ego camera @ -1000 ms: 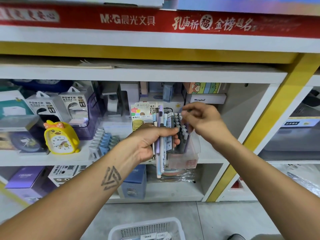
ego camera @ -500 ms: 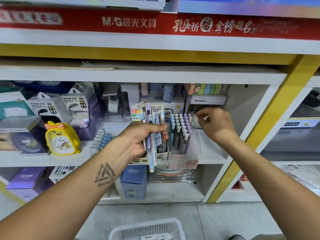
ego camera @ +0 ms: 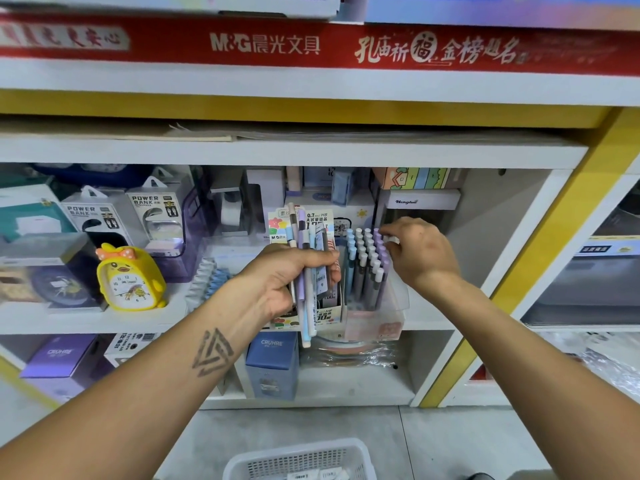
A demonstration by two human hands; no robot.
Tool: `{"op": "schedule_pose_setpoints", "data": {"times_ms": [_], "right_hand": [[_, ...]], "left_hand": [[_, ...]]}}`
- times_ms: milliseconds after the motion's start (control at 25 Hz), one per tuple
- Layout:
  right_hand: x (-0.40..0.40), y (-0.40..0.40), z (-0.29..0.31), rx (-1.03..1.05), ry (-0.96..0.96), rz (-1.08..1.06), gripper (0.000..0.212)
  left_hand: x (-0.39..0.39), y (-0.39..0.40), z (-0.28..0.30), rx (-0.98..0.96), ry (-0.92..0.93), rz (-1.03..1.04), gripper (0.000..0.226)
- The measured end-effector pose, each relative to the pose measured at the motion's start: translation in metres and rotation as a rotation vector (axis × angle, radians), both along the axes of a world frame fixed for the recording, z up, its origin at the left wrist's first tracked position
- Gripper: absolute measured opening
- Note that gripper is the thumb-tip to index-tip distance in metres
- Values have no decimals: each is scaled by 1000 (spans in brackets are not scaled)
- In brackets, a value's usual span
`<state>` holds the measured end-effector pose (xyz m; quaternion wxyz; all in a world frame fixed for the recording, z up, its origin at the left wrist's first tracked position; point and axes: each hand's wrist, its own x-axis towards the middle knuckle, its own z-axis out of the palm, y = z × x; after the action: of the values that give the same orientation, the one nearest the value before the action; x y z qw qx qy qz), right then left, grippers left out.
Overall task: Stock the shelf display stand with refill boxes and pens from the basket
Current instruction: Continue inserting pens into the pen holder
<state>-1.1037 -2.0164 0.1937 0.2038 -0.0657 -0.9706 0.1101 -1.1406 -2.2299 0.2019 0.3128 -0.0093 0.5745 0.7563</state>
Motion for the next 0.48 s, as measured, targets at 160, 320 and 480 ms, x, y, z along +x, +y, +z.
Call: {"op": "schedule_pose_setpoints", "data": {"times_ms": [160,320,480], "right_hand": [[3,-6,10,-313,155,-21,23],[16,-33,24,-972,-39,240,11],[19,-42,24,-1108,-111,206,19]], "left_hand": [[2,1,0,-13,-4,-78,24],[8,7,4,-18,21,-121,27],[14,12,4,-2,49,-150,30]]}}
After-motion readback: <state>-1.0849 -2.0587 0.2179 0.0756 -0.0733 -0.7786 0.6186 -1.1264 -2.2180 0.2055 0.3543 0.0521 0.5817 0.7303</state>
